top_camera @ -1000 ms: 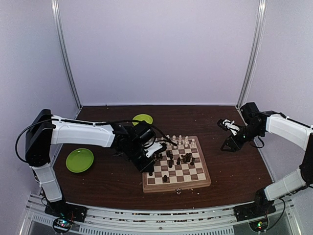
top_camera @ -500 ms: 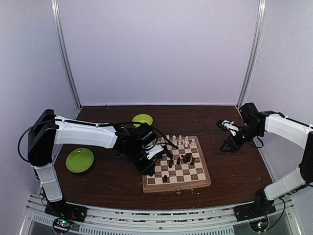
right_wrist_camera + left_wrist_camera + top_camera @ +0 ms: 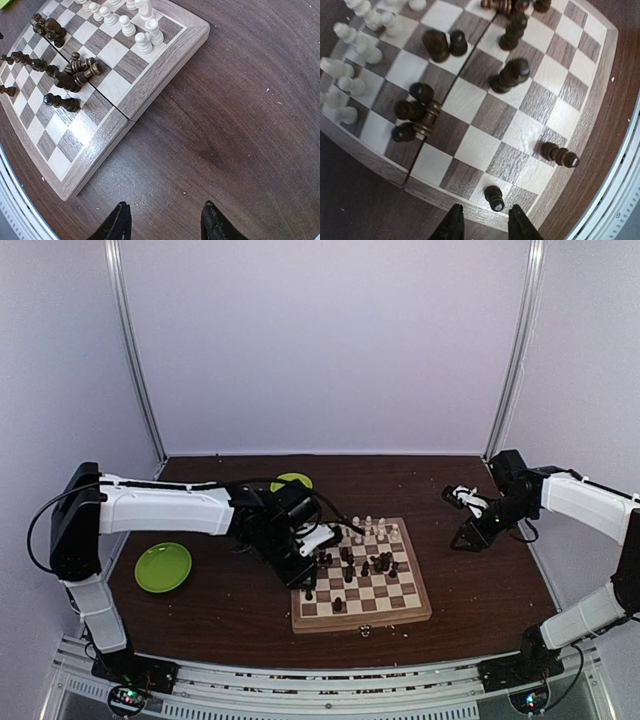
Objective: Set up the chess pieces on the board
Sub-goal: Place the pawn at h7, then pick up the knight from the chessboard.
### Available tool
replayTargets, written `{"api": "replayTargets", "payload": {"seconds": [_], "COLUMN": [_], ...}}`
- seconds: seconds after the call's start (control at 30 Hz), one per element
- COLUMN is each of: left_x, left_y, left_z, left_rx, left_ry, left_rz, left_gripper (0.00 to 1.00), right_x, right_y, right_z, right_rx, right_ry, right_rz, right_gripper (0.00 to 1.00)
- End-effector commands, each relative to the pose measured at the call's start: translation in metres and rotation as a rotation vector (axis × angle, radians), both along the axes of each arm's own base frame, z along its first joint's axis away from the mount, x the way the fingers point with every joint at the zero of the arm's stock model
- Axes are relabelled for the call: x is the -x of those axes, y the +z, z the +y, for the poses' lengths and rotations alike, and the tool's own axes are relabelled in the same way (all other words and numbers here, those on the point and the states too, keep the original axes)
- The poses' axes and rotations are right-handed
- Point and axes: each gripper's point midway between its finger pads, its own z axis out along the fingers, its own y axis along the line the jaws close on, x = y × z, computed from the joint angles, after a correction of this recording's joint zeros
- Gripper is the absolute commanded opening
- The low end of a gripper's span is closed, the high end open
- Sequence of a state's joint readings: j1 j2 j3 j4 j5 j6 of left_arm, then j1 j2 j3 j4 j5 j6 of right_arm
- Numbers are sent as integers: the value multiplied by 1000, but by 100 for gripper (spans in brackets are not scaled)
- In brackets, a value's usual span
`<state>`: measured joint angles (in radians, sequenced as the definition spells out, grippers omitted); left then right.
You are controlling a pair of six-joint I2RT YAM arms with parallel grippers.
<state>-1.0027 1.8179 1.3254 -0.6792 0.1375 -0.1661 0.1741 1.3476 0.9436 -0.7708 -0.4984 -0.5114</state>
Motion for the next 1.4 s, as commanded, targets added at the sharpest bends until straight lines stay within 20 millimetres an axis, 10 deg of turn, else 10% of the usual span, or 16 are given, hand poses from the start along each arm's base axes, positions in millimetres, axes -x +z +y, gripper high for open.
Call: {"api": "replayTargets", "payload": {"seconds": [0.0, 0.33, 0.93, 1.37], "left_x": [-27, -88, -95, -93], "left_y": [61, 102, 28, 11], "left_z": [-10, -32, -79, -97], "left_rx": [77, 145, 110, 133], "left_ry": [31, 123, 42, 12], "left_rz": [-175, -293, -145, -91], "left_gripper": [32, 34, 38, 33], "right_x": [-3, -1, 0, 0], "right_y": [7, 16, 18, 15], "right_z": [2, 1, 0, -2], "right_rx": [9, 9, 14, 27], "right_ry": [13, 14, 16, 13], "right_rz": [-15, -56, -70, -65], "right_gripper": [48, 48, 48, 48]}}
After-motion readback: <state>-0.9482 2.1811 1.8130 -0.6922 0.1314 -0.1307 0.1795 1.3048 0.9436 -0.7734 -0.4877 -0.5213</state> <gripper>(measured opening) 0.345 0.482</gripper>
